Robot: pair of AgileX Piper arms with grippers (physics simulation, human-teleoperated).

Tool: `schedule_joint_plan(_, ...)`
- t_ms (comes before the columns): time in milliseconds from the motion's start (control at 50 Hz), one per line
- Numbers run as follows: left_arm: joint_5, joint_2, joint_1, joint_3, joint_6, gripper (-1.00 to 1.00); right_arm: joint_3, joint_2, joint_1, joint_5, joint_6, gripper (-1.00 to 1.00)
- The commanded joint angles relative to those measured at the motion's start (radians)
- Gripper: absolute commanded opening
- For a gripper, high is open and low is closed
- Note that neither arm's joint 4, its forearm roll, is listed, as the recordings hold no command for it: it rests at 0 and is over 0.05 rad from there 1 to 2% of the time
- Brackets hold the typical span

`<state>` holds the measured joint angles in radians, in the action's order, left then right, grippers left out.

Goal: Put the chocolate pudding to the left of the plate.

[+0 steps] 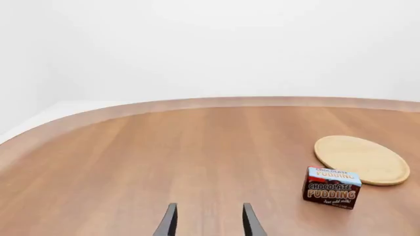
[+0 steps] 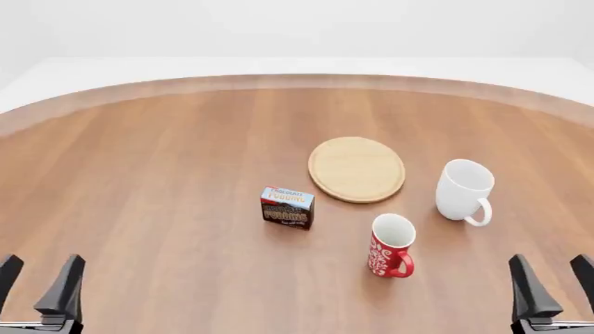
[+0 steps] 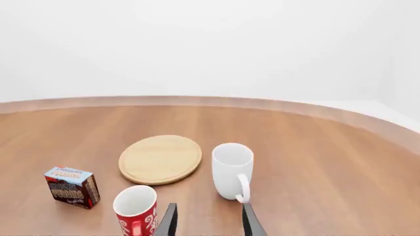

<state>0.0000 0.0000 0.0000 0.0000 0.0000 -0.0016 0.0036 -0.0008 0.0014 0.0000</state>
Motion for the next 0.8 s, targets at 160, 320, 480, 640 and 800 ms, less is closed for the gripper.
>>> schedule_joint_plan(160,0.000,0.000,0.000,0.000,0.000,1.00,-0.019,-0.001,-0.016,0.017,-0.013,1.00)
schedule_joint_plan(320,0.000,0.000,0.000,0.000,0.000,1.00,-0.194,-0.001,0.009,0.127,-0.032,1.00)
schedule_joint_plan(480,0.000,0.000,0.000,0.000,0.000,1.00,-0.395,0.147,0.040,0.107,-0.069,1.00)
schedule_joint_plan(640,0.000,0.000,0.000,0.000,0.000,1.00,-0.569,0.319,0.137,0.135,-0.172,1.00)
schedule_joint_plan(800,0.000,0.000,0.000,0.000,0.000,1.00,-0.685,0.490,0.168,0.131,-0.255,1.00)
